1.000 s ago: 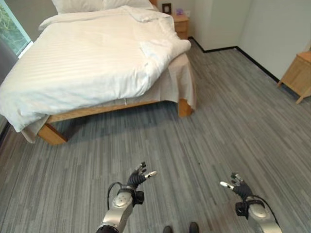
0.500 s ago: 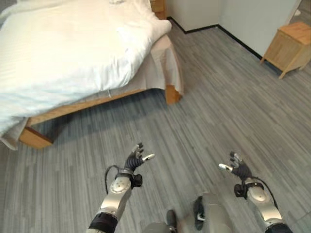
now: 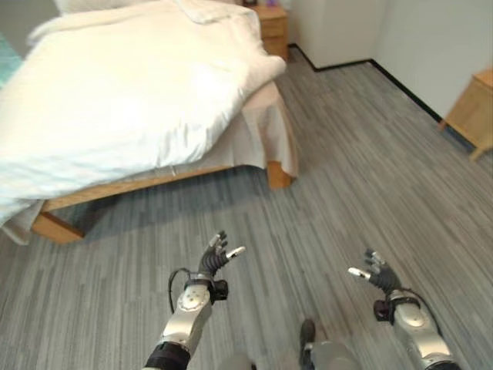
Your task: Making the bed.
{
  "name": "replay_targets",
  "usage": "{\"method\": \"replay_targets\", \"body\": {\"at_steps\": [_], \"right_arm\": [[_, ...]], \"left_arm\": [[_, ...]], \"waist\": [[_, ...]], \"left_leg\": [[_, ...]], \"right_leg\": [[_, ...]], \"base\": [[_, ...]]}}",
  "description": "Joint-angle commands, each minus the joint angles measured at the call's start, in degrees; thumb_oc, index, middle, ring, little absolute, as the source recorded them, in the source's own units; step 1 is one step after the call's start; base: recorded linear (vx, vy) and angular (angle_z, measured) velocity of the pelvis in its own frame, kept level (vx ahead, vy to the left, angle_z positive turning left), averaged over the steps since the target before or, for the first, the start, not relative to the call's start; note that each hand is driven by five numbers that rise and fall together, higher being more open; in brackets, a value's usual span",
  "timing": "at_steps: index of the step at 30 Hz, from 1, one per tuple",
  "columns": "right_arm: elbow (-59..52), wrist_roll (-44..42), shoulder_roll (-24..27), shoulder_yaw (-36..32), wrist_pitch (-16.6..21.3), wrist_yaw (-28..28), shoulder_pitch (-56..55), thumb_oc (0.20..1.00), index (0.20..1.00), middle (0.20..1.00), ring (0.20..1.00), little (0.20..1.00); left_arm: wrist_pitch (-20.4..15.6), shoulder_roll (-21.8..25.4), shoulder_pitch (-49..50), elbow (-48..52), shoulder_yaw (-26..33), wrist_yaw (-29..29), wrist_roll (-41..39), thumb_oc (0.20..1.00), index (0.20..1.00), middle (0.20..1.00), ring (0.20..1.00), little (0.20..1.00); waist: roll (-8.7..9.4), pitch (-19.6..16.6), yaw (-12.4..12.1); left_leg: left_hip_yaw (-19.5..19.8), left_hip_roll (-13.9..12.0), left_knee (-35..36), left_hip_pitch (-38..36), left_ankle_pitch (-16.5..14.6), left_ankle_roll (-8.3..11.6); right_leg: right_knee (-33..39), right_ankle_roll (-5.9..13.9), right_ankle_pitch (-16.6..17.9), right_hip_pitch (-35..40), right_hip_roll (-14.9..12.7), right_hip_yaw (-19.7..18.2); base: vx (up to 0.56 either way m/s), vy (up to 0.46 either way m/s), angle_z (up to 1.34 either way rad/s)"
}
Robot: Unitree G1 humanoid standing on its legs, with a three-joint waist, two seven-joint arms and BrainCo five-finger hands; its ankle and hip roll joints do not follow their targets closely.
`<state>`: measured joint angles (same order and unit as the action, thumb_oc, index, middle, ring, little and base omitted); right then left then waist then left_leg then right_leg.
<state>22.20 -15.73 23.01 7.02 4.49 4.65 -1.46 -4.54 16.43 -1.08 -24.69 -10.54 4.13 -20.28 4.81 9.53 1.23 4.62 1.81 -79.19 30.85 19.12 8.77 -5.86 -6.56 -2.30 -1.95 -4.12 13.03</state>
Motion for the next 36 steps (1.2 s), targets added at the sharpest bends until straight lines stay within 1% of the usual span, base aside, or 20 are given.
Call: {"method": "replay_targets", "body": {"at_steps": [1,3,5,6,7,8,10,13,15,17,18,21,24,25,26,28,30,31,35,36], "right_arm": [[-1.4,-2.4,2.7,0.1,2.1,1.3,2.0,1.000,1.000,1.000,1.000,1.000],[-2.0,-2.9,2.4,-0.2,2.2,0.8,2.0,1.000,1.000,1.000,1.000,1.000],[-3.0,-2.7,2.1,-1.1,2.9,0.1,1.4,1.000,1.000,1.000,1.000,1.000],[-3.1,-1.7,1.7,-1.4,3.3,-0.2,0.7,1.000,1.000,1.000,1.000,1.000],[-3.4,-1.2,1.6,-1.8,3.5,-0.6,0.1,1.000,1.000,1.000,1.000,1.000],[-3.5,-0.8,1.4,-2.1,3.5,-0.8,-0.3,1.000,1.000,1.000,1.000,1.000],[-4.1,-0.1,0.7,-3.3,3.0,-1.1,-1.0,1.000,1.000,1.000,1.000,1.000],[-4.2,0.8,-0.3,-4.1,2.8,-1.7,-2.0,1.000,1.000,1.000,1.000,1.000],[-3.6,1.3,-1.1,-4.7,2.7,-1.9,-2.1,1.000,1.000,1.000,1.000,1.000],[-5.6,1.6,-1.9,-4.7,2.8,-3.0,-1.6,1.000,1.000,1.000,1.000,1.000],[-5.5,2.7,-1.9,-4.8,2.7,-3.3,-1.3,1.000,1.000,1.000,1.000,1.000],[-6.6,1.8,-1.8,-5.2,3.2,-3.2,-0.5,1.000,1.000,1.000,1.000,1.000],[-9.1,3.6,0.7,-6.4,3.8,-3.9,-0.9,1.000,1.000,1.000,1.000,1.000],[-9.1,3.6,0.7,-6.5,3.8,-3.9,-1.0,1.000,1.000,1.000,1.000,1.000],[-10.5,5.7,2.6,-7.3,4.3,-4.0,-1.0,1.000,1.000,1.000,1.000,1.000],[-11.6,5.0,2.8,-8.5,5.3,-4.0,-1.3,1.000,1.000,1.000,1.000,1.000],[-13.1,5.0,3.1,-9.1,6.0,-4.2,-0.8,1.000,1.000,1.000,1.000,1.000],[-13.7,5.2,3.5,-8.6,6.5,-4.4,1.0,1.000,1.000,1.000,1.000,1.000],[-15.0,4.6,3.6,-6.8,6.7,-5.6,3.2,1.000,1.000,1.000,1.000,1.000],[-18.7,8.1,8.0,-5.1,6.9,-8.0,5.4,1.000,1.000,1.000,1.000,1.000]], "left_arm": [[-2.9,0.9,-5.1,3.4,0.3,-0.8,-3.7,1.000,1.000,1.000,1.000,1.000],[-3.4,0.3,-3.3,5.3,0.7,-1.9,-6.3,1.000,1.000,1.000,1.000,1.000],[-4.0,0.7,-1.7,6.6,2.1,-3.7,-8.7,1.000,1.000,1.000,1.000,1.000],[-4.8,0.4,-0.4,6.5,3.4,-4.9,-10.4,1.000,1.000,1.000,1.000,1.000],[-5.1,-0.1,0.4,7.1,4.7,-5.7,-12.5,1.000,1.000,1.000,1.000,1.000],[-4.9,-0.6,0.6,7.7,5.1,-6.3,-14.4,1.000,1.000,1.000,1.000,1.000],[-4.8,-0.7,0.1,7.9,6.4,-7.7,-16.6,1.000,1.000,1.000,1.000,1.000],[-5.4,-0.8,1.0,10.0,8.3,-8.5,-17.7,1.000,1.000,1.000,1.000,1.000],[-5.2,-0.6,1.1,10.6,9.5,-9.4,-18.7,1.000,1.000,1.000,1.000,1.000],[-5.7,-0.5,1.5,13.2,11.7,-10.0,-21.4,1.000,1.000,1.000,1.000,1.000],[-6.1,-0.6,1.5,12.2,12.3,-10.3,-21.7,1.000,1.000,1.000,1.000,1.000],[-6.9,0.4,0.9,11.4,13.2,-8.3,-19.8,1.000,1.000,1.000,1.000,1.000],[-7.4,0.4,1.8,10.1,14.0,-8.7,-20.5,1.000,1.000,1.000,1.000,1.000],[-7.4,0.4,1.8,10.0,14.0,-8.8,-20.5,1.000,1.000,1.000,1.000,1.000],[-8.2,0.4,1.1,8.0,13.5,-8.0,-18.7,1.000,1.000,1.000,1.000,1.000],[-8.5,0.5,0.8,7.9,13.2,-7.9,-18.1,1.000,1.000,1.000,1.000,1.000],[-8.8,0.6,1.5,8.0,13.5,-7.7,-16.8,1.000,1.000,1.000,1.000,1.000],[-8.9,0.8,2.4,8.1,14.0,-7.2,-16.0,1.000,1.000,1.000,1.000,1.000],[-8.8,0.5,4.0,8.2,15.0,-7.7,-16.4,1.000,1.000,1.000,1.000,1.000],[-9.3,-0.4,5.0,8.9,17.1,-8.1,-18.5,1.000,1.000,1.000,1.000,1.000]], "waist": [[1.17,3.9,-1.0],[1.22,3.5,-3.3],[0.25,2.3,-4.3],[-1.23,0.6,-4.9],[-1.92,-0.2,-5.6],[-2.61,-1.3,-5.5],[-3.55,-2.5,-4.4],[-3.64,-4.6,-4.7],[-3.56,-5.4,-4.7],[-4.61,-4.0,-3.5],[-4.79,-3.2,-2.9],[-5.22,-2.3,-2.3],[-3.80,-2.0,-0.8],[-3.88,-1.9,-0.8],[-3.05,-2.4,0.5],[-2.29,-2.9,0.9],[-1.65,-3.1,0.9],[-1.26,-3.0,0.6],[-1.08,-3.5,-0.2],[-1.05,-4.6,-1.2]], "left_leg": [[-5.5,-1.1,14.3,-14.1,-8.9,-2.58],[-6.1,0.2,19.6,-9.6,-10.0,-2.78],[-9.0,-3.3,42.8,-12.5,-8.4,-3.16],[-11.1,-4.2,60.6,-16.0,-7.7,-4.09],[-13.3,-2.7,73.7,-19.4,-6.9,-4.29],[-15.5,-2.4,76.5,-20.8,-7.2,-4.46],[-22.1,-2.6,78.5,-23.5,-6.7,-4.96],[-21.3,-0.5,80.4,-26.5,-9.6,-7.30],[-23.3,1.0,82.0,-29.0,-11.7,-9.19],[-23.0,1.5,83.9,-34.2,-14.9,-11.57],[-21.7,1.4,83.8,-35.8,-15.9,-11.80],[-18.4,0.7,83.5,-37.9,-16.9,-11.14],[-13.4,1.0,82.9,-39.3,-19.0,-9.89],[-13.4,1.0,82.9,-39.5,-19.1,-9.87],[-9.3,1.3,83.3,-39.7,-19.9,-9.80],[-5.8,1.8,83.8,-39.9,-20.1,-9.94],[-2.8,2.0,84.0,-40.7,-20.9,-10.00],[-1.5,1.9,83.7,-41.9,-21.7,-9.78],[-0.2,0.7,82.1,-42.1,-22.4,-8.87],[0.1,-1.0,80.2,-41.3,-20.7,-7.03]], "right_leg": [[8.4,6.67,8.3,2.5,-0.3,-6.2],[8.9,7.04,7.5,5.4,0.0,-6.9],[9.6,7.63,5.7,8.3,1.2,-6.4],[9.6,8.45,3.6,9.4,2.8,-6.0],[9.6,9.34,1.9,11.9,3.3,-5.8],[9.4,9.54,0.8,13.5,3.7,-5.3],[8.4,9.62,-0.5,15.0,3.9,-4.0],[5.0,11.24,-1.7,15.8,1.6,-2.2],[-5.9,13.32,2.4,12.6,-1.3,-0.7],[-25.0,16.59,10.9,4.3,-6.2,0.9],[-27.7,16.36,9.9,1.8,-6.9,0.8],[-21.3,14.54,7.8,-2.1,-8.4,0.9],[-5.7,15.03,7.5,-2.4,-5.5,-8.3],[-5.3,15.03,7.6,-2.0,-5.4,-8.2],[1.7,16.18,6.7,-1.7,-1.7,-19.3],[4.5,17.06,8.7,-2.9,-0.3,-24.5],[6.4,17.82,11.8,-4.9,0.1,-24.3],[7.4,17.89,13.9,-5.7,-0.6,-20.2],[5.9,17.07,11.8,-3.9,-0.3,-19.7],[7.6,15.75,11.2,-1.9,0.3,-18.3]], "base": [[0.58,-0.269,-0.68],[0.48,-0.117,-0.40],[0.67,-0.064,-0.73],[0.84,0.044,-0.83],[0.78,0.058,-0.52],[0.58,0.041,0.24],[0.43,0.045,0.17],[0.29,0.101,0.46],[0.35,0.194,0.09],[0.36,0.231,0.55],[0.31,0.103,0.71],[0.23,-0.085,0.75],[0.26,-0.169,1.11],[0.26,-0.128,1.57],[0.25,-0.132,1.43],[0.29,-0.185,1.45],[0.30,-0.225,1.85],[0.28,-0.249,1.44],[0.18,-0.236,0.53],[0.15,-0.252,0.31]]}}
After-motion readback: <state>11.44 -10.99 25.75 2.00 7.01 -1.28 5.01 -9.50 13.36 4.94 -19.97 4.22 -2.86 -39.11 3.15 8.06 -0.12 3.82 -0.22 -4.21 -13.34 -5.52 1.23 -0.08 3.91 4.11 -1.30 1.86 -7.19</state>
